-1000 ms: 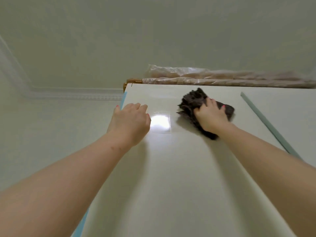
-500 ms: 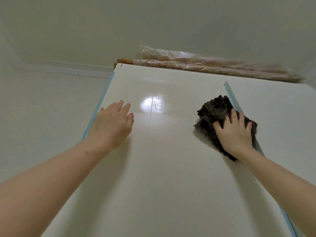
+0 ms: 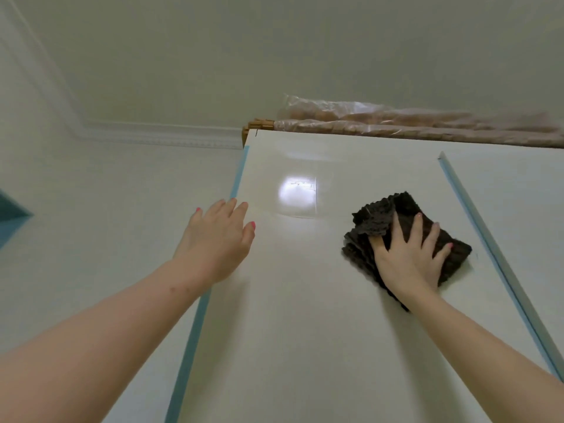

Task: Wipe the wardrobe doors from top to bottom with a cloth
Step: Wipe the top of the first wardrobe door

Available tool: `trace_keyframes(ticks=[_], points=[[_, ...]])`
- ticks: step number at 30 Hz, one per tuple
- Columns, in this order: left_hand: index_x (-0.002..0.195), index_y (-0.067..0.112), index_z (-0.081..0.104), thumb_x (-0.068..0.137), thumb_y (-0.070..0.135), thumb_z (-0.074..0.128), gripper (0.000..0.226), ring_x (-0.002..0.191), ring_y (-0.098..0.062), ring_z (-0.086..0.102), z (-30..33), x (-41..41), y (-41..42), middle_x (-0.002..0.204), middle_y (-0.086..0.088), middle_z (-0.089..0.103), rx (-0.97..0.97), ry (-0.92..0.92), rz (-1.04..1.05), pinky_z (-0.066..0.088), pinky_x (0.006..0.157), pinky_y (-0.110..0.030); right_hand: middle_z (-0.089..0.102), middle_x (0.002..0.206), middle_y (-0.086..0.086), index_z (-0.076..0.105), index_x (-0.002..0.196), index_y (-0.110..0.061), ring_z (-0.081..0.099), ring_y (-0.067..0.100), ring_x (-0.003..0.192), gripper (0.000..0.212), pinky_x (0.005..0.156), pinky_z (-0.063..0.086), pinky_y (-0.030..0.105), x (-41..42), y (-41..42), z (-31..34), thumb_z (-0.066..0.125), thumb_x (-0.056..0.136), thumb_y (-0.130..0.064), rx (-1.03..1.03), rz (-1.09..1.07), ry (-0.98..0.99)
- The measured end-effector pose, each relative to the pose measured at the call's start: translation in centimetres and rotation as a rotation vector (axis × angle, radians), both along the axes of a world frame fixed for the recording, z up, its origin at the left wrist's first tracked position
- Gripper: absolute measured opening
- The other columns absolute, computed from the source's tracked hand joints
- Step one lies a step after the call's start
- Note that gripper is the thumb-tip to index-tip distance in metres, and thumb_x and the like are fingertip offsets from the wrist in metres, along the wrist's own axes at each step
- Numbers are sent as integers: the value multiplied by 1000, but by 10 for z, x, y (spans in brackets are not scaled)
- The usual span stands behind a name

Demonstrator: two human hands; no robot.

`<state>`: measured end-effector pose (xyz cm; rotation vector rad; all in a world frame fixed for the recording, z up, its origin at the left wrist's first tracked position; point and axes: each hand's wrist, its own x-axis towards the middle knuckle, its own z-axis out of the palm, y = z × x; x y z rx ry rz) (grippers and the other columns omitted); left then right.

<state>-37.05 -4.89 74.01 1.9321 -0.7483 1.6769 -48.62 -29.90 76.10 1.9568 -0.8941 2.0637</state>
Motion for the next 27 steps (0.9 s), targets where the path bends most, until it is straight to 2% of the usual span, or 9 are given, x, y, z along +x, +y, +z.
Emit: trace_keyframes(ticks=[10,15,17,20,21,23,24,26,27], points=[[149,21,14,100,39,21,53,145,-14,11,-14,29,24,158,2,14,108,-39,43,12,117,-40,-12,157,15,-2,150,-35,-19,40,141,67,109,-13,60,113,138,1,18,93,-64,-293,77,186],[150,22,14,99,40,21,54,145,-13,13,-28,46,25,158,4,15,112,-19,-17,13,116,-40,-13,156,19,-2,150,-33,-17,43,140,63,110,-9,63,132,158,-1,19,96,-56,-371,11,246],[148,23,22,98,43,19,54,143,-13,20,-34,52,22,156,2,22,79,-33,-51,16,115,-41,-13,156,19,-1,151,-32,-17,42,141,60,111,-8,62,130,157,-8,20,97,-51,-366,22,237],[119,16,57,88,44,17,57,126,-20,49,-42,51,16,136,-5,53,-36,-174,-124,32,105,-47,-14,156,19,0,151,-30,-17,41,141,55,111,-9,60,133,156,-37,15,99,-42,-361,30,246],[107,13,61,87,41,20,54,120,-22,54,-44,50,13,130,-7,58,-73,-206,-142,36,102,-48,-12,156,19,1,151,-29,-15,42,141,56,111,-9,60,136,154,-49,8,96,-40,-367,22,248],[97,11,61,86,38,24,47,117,-23,57,-48,44,6,126,-8,61,-115,-225,-151,38,100,-49,0,157,21,12,151,-27,-4,44,142,64,110,-3,61,136,149,-67,2,89,-40,-386,5,215],[98,11,60,87,37,25,46,118,-23,56,-49,40,2,127,-8,60,-124,-224,-161,37,100,-48,5,156,21,17,150,-25,1,44,142,63,111,0,62,132,147,-72,6,90,-40,-403,-8,196],[99,14,58,86,37,25,42,122,-20,53,-53,32,-6,133,-5,56,-125,-216,-200,36,102,-46,-2,157,19,10,151,-25,-5,40,143,57,112,-3,59,124,139,-73,18,97,-41,-436,-29,283],[100,15,57,86,37,26,40,122,-20,52,-55,28,-10,136,-4,54,-115,-218,-213,36,102,-46,-8,157,16,3,151,-25,-11,37,143,57,113,-6,57,118,132,-72,17,98,-42,-442,-20,340]])
